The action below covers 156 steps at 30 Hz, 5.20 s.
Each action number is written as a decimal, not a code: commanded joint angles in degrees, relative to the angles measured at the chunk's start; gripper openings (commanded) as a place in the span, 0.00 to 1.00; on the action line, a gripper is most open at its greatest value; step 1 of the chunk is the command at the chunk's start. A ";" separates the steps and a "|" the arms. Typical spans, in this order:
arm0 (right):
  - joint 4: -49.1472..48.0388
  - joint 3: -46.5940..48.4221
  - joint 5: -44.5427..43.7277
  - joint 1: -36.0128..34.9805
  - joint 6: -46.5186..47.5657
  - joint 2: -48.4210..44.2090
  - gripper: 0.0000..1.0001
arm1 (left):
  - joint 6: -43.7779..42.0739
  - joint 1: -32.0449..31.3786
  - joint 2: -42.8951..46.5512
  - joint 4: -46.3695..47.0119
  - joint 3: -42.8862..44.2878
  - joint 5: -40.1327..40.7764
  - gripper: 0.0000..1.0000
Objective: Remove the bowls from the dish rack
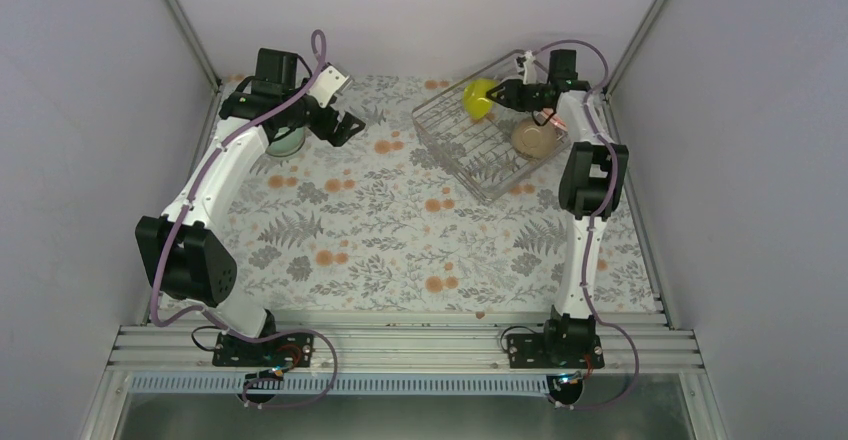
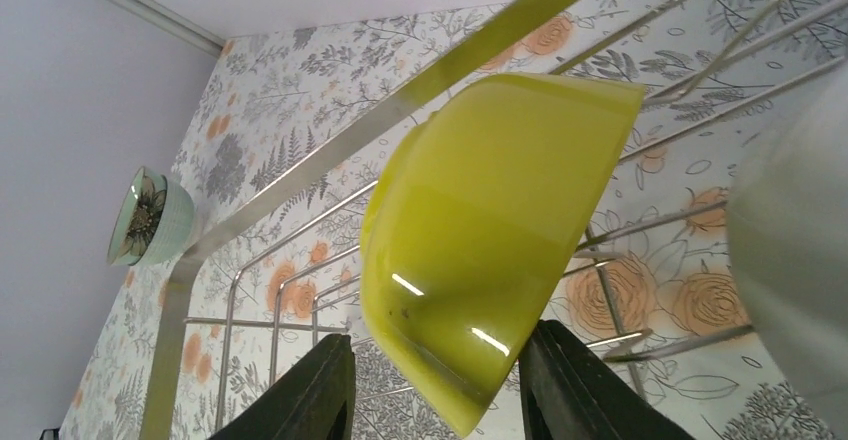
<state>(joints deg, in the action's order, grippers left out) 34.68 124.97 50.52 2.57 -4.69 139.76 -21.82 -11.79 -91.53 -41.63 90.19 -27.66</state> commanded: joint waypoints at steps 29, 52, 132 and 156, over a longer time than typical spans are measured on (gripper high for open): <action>-4.24 0.65 0.63 -3.01 -1.36 2.65 0.28 | -0.50 -0.20 0.85 1.37 -0.70 -0.56 1.00; -1.46 -2.64 3.58 -4.78 1.28 -9.43 0.03 | -0.68 -0.21 0.39 0.97 -0.29 -1.36 1.00; 12.83 -7.84 -60.37 -24.76 28.16 -30.88 0.60 | -6.20 29.46 10.76 -3.47 -2.96 -6.04 1.00; 20.80 -22.58 -30.13 6.43 19.18 -31.33 0.87 | -1.18 -9.08 -12.71 -4.33 16.13 20.34 1.00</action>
<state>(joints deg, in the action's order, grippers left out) 55.88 102.24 14.15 6.04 16.64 107.42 -23.77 -19.81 -101.38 -44.53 100.44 -9.39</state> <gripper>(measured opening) 0.826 0.998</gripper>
